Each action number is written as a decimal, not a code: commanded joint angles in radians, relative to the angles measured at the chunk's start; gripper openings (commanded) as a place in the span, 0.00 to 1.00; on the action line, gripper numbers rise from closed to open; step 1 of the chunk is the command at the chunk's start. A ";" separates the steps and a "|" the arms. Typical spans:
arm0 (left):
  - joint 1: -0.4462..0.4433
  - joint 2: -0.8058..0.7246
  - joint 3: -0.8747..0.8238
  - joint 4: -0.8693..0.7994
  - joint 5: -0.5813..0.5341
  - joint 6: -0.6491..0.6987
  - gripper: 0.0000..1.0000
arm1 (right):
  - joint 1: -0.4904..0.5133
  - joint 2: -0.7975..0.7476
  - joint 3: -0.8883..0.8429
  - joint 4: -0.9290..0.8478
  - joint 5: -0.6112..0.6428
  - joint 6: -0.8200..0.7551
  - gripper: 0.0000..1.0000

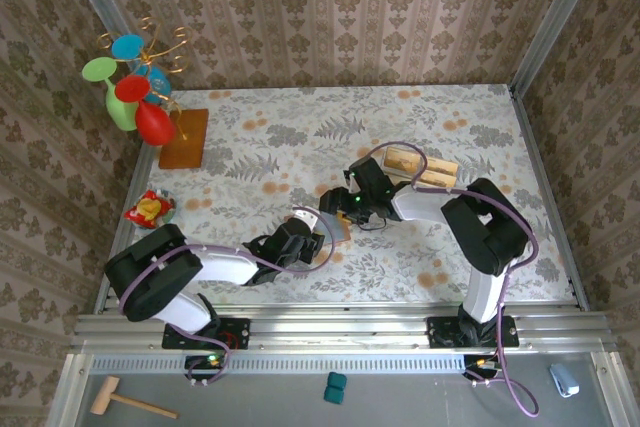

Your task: Put the credit cards into the card holder

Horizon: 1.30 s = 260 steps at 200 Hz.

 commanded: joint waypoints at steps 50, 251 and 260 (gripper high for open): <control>0.010 0.005 -0.016 0.011 -0.005 -0.011 0.46 | 0.019 0.037 -0.004 0.034 -0.027 0.013 0.63; 0.131 -0.219 -0.044 -0.157 0.048 -0.081 0.51 | 0.021 -0.075 0.039 -0.123 0.011 -0.087 0.52; 0.141 -0.224 -0.055 -0.157 0.052 -0.085 0.46 | 0.021 -0.072 0.047 -0.127 0.009 -0.087 0.50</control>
